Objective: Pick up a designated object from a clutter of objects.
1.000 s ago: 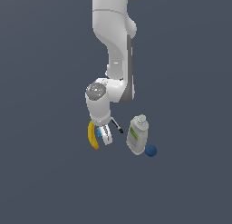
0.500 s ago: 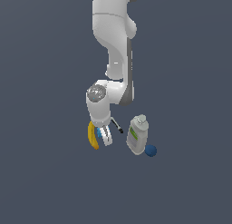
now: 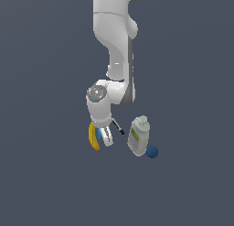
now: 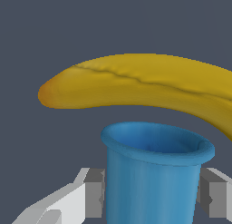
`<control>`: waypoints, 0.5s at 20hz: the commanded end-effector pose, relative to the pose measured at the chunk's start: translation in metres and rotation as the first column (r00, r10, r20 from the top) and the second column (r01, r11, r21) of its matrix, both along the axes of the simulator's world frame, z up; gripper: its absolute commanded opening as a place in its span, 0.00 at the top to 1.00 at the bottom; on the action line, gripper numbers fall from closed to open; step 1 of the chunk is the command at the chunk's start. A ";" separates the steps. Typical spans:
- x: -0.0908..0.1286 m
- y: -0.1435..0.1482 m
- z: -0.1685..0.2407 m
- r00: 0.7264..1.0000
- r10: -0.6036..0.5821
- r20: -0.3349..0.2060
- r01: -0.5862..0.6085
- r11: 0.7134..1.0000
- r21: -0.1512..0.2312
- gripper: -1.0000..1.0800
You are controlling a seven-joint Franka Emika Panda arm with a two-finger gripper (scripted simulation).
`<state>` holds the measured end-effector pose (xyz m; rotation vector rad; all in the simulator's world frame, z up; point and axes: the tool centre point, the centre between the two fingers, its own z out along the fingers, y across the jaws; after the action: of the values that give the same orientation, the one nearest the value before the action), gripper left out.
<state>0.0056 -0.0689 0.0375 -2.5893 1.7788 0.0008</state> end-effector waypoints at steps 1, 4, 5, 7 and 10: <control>-0.001 -0.002 0.005 1.000 0.000 0.002 0.000 1.000 0.000 1.00; -0.004 -0.007 0.016 1.000 0.000 0.002 0.000 1.000 0.000 1.00; -0.005 -0.009 0.020 1.000 -0.001 0.002 0.001 1.000 0.000 1.00; -0.008 -0.014 0.030 1.000 -0.001 0.002 0.001 1.000 0.000 1.00; -0.013 -0.023 0.049 1.000 -0.001 0.002 0.001 1.000 0.001 1.00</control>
<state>-0.0053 -0.0868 0.0762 -2.5888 1.7789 0.0017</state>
